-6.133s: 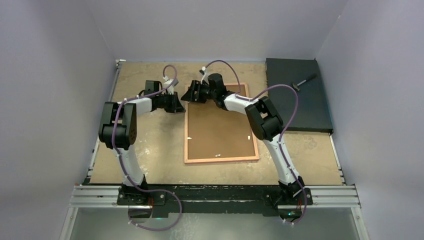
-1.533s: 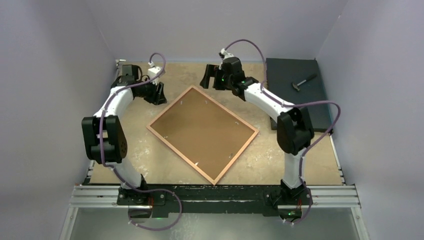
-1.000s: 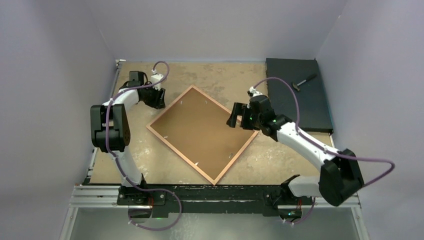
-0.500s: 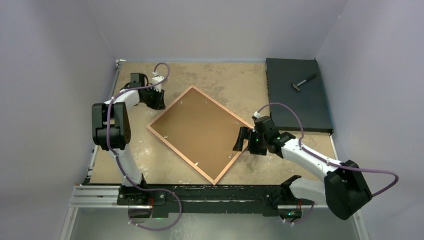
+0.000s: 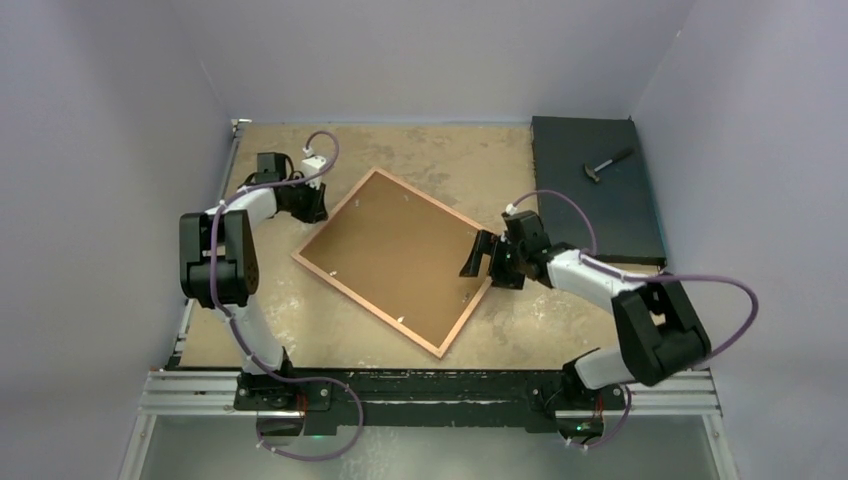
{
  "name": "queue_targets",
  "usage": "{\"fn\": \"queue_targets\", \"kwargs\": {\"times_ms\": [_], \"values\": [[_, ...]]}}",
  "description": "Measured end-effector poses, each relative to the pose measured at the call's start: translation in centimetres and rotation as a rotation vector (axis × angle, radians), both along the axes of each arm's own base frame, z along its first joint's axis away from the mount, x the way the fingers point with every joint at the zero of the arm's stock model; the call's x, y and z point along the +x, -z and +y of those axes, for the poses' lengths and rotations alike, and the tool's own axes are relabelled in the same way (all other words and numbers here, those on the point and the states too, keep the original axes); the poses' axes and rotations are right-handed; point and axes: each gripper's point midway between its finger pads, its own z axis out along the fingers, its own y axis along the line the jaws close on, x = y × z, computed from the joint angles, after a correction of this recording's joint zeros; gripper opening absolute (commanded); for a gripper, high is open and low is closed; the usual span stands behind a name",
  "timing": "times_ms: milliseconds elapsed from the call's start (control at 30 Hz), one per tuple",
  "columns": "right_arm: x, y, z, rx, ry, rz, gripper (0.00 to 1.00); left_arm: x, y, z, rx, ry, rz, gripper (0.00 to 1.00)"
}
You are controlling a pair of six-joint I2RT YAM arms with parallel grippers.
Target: Put the photo into the frame
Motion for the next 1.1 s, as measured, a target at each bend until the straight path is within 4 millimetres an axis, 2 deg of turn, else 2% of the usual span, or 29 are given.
{"fn": "queue_targets", "kwargs": {"times_ms": [233, 300, 433, 600, 700, 800, 833, 900, 1000, 1100], "values": [[7.5, 0.0, -0.3, -0.083, 0.038, -0.049, 0.97, -2.4, 0.1, 1.0, 0.064, 0.039, -0.012, 0.12], [8.2, 0.1, -0.3, -0.096, 0.039, -0.059, 0.98, -3.3, 0.1, 1.2, 0.078, 0.048, -0.006, 0.12], [8.3, 0.2, -0.8, -0.124, 0.051, -0.062, 0.99, -5.3, 0.2, 1.2, 0.088, 0.071, 0.022, 0.14], [8.3, -0.2, -1.8, -0.179, 0.067, -0.071, 0.99, -8.4, 0.0, 0.7, 0.066, 0.071, 0.103, 0.31], [8.8, -1.8, -2.2, -0.195, 0.075, -0.110, 0.99, -10.1, -0.5, 0.2, 0.030, 0.058, 0.170, 0.41], [10.0, -4.1, -2.2, -0.196, 0.087, -0.173, 0.99, -10.3, -1.7, -0.1, 0.005, 0.031, 0.194, 0.63], [10.4, -4.8, -2.2, -0.195, 0.089, -0.193, 0.99, -10.0, -2.2, -0.1, 0.003, 0.024, 0.186, 0.65], [11.0, -5.8, -2.2, -0.200, 0.090, -0.226, 0.99, -8.9, -3.4, -0.1, -0.006, 0.000, 0.162, 0.64], [11.4, -6.5, -2.0, -0.211, 0.081, -0.261, 0.99, -7.6, -4.5, 0.0, -0.014, -0.030, 0.130, 0.57], [11.7, -7.4, -0.3, -0.215, 0.046, -0.291, 0.98, -7.1, -4.4, 0.3, -0.026, -0.062, 0.136, 0.40]]}}
